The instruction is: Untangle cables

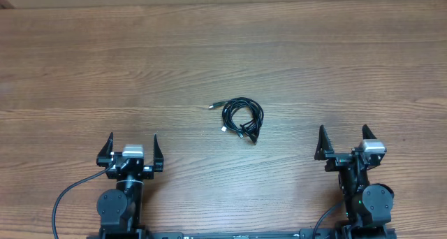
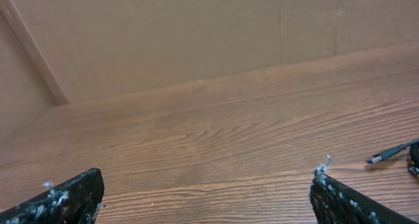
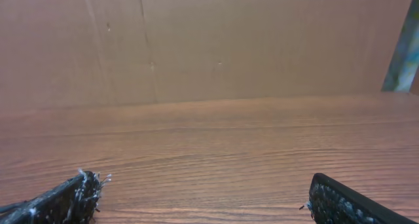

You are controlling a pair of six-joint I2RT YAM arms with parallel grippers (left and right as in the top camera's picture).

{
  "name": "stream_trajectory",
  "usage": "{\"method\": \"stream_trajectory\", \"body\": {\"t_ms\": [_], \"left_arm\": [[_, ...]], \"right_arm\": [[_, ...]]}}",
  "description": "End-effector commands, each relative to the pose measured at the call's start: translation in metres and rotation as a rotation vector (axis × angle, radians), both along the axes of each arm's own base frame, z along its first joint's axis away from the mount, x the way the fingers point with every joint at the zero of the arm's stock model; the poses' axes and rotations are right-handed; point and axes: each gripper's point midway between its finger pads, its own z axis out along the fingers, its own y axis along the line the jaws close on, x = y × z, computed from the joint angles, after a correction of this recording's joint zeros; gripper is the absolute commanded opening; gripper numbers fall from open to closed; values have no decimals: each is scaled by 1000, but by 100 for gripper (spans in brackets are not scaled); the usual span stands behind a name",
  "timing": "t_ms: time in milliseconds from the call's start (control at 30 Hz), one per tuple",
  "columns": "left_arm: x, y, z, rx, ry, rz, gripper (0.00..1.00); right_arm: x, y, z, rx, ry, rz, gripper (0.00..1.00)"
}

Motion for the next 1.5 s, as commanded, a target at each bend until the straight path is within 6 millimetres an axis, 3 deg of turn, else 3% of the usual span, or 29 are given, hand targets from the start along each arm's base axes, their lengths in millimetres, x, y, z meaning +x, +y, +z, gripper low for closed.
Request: {"method": "stream_trajectory", "body": {"t_ms": [0, 767, 933, 1067, 1200, 1333, 1467], "left_arm": [[0, 1, 1, -14, -9, 6, 100], [0, 1, 1, -14, -9, 6, 100], [0, 1, 1, -14, -9, 6, 100], [0, 1, 1, -14, -9, 6, 100], [0, 1, 1, -14, -9, 6, 100], [0, 1, 1, -14, -9, 6, 100], [0, 1, 1, -14, -9, 6, 100]], "right_arm": [[0, 2, -2, 4, -3, 9, 100], [0, 2, -2, 4, -3, 10, 100], [-3, 30, -2, 122, 9, 173, 100], [-5, 37, 8, 217, -16, 216, 100], [-11, 58, 1, 132, 12, 344, 100], [-10, 59, -5, 139, 38, 343, 100], [-18, 78, 21, 93, -65, 471, 100]]}}
